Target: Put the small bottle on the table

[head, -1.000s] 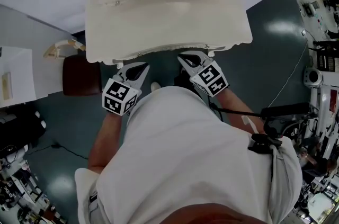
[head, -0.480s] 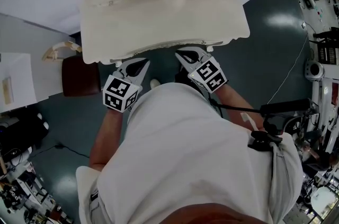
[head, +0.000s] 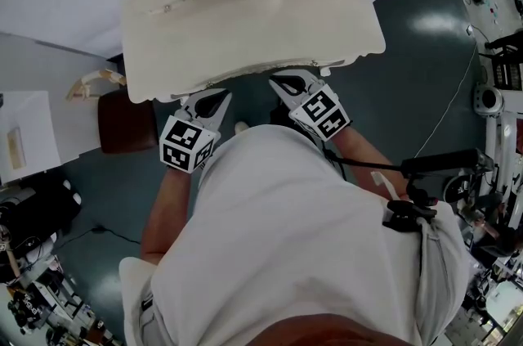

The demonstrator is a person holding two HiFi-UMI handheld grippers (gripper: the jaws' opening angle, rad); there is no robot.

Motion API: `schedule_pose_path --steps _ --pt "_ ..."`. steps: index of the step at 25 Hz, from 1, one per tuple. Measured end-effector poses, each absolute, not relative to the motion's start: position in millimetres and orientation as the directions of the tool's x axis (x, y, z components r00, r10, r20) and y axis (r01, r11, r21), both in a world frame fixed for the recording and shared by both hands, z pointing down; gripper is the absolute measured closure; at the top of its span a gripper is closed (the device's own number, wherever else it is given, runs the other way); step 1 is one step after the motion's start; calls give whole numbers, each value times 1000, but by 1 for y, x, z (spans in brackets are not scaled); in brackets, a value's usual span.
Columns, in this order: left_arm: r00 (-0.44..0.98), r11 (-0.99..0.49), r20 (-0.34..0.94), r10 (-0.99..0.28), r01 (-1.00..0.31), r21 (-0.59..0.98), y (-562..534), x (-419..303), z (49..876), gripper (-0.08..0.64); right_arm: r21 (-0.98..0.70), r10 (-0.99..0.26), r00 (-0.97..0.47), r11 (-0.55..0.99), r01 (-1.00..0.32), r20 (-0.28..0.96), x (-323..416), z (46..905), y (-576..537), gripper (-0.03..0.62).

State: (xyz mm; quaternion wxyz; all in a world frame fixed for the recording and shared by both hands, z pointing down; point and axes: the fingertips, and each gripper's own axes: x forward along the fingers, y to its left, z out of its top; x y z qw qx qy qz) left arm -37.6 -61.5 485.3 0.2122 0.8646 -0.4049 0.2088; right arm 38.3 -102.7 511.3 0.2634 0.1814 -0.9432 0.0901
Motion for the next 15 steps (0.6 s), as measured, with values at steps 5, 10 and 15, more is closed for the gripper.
schedule_pose_path --steps 5,10,15 --pt "589 -589 544 -597 -783 201 -61 -37 488 559 -74 -294 -796 919 -388 529 37 511 -102 592" --pt "598 -600 543 -589 -774 203 -64 -35 488 558 -69 -298 -791 917 -392 535 38 511 -102 592" --pt "604 -606 539 -587 -769 202 -66 -35 487 558 -59 -309 -784 914 -401 539 41 511 -105 592"
